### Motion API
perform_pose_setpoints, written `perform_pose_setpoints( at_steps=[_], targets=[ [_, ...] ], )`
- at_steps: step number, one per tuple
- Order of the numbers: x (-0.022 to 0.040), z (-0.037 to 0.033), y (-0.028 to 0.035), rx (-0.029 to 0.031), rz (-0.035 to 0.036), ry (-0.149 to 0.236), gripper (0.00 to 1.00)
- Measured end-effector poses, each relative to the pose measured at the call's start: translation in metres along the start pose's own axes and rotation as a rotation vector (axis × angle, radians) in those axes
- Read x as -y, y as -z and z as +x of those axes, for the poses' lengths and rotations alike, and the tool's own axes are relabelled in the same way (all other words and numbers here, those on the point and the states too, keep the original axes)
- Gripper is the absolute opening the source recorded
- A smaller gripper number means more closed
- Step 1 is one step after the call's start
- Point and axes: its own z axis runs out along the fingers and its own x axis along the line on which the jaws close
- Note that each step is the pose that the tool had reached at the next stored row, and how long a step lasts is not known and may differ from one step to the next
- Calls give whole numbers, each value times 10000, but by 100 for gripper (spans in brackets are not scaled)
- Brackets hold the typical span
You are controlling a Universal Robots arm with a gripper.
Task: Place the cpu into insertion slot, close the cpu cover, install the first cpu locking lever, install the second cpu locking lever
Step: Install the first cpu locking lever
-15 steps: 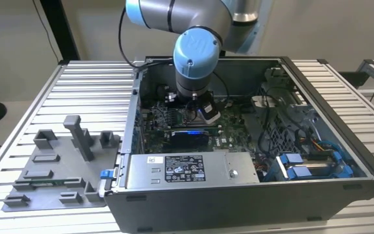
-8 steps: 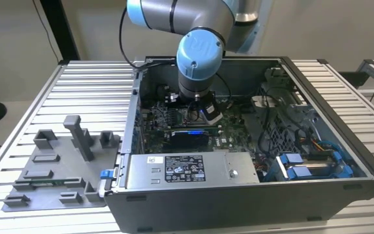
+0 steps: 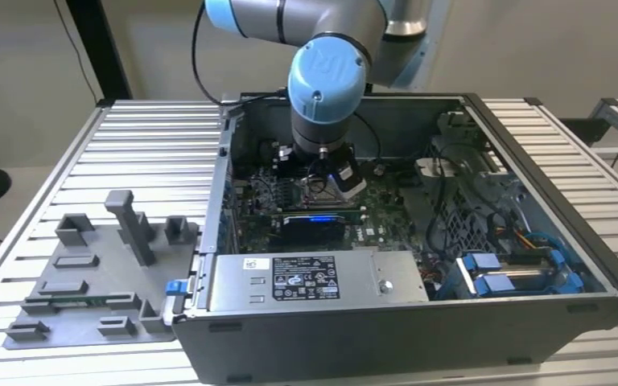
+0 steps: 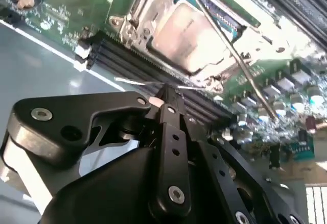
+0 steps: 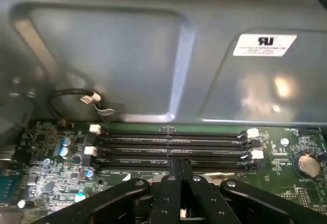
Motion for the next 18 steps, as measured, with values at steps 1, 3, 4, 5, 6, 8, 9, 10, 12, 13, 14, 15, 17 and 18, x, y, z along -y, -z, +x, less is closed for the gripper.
perform_pose_setpoints(
  at_steps=[1, 3, 4, 5, 6, 8, 9, 10, 12, 13, 14, 15, 17, 18],
  targets=[
    [0, 34, 2, 1, 0, -1, 0],
    [0, 97, 4, 0, 1, -1, 0],
    [1, 123, 4, 0, 2, -1, 0],
    [1, 148, 4, -1, 2, -1, 0],
    [2, 162, 3, 0, 1, -1, 0],
    [5, 165, -2, 0, 2, -1, 0],
    [8, 166, -6, -1, 2, -1, 0],
    [12, 166, -11, -1, 2, 0, 0],
    [23, 161, -29, -1, 2, -1, 0],
    [30, 156, -40, -2, 2, -1, 0],
    [35, 151, -48, -2, 3, -2, 0],
    [39, 145, -54, -2, 4, -2, 0],
    [40, 136, -60, -2, 3, -1, 0],
    [40, 133, -63, -2, 2, -1, 0]
  ],
)
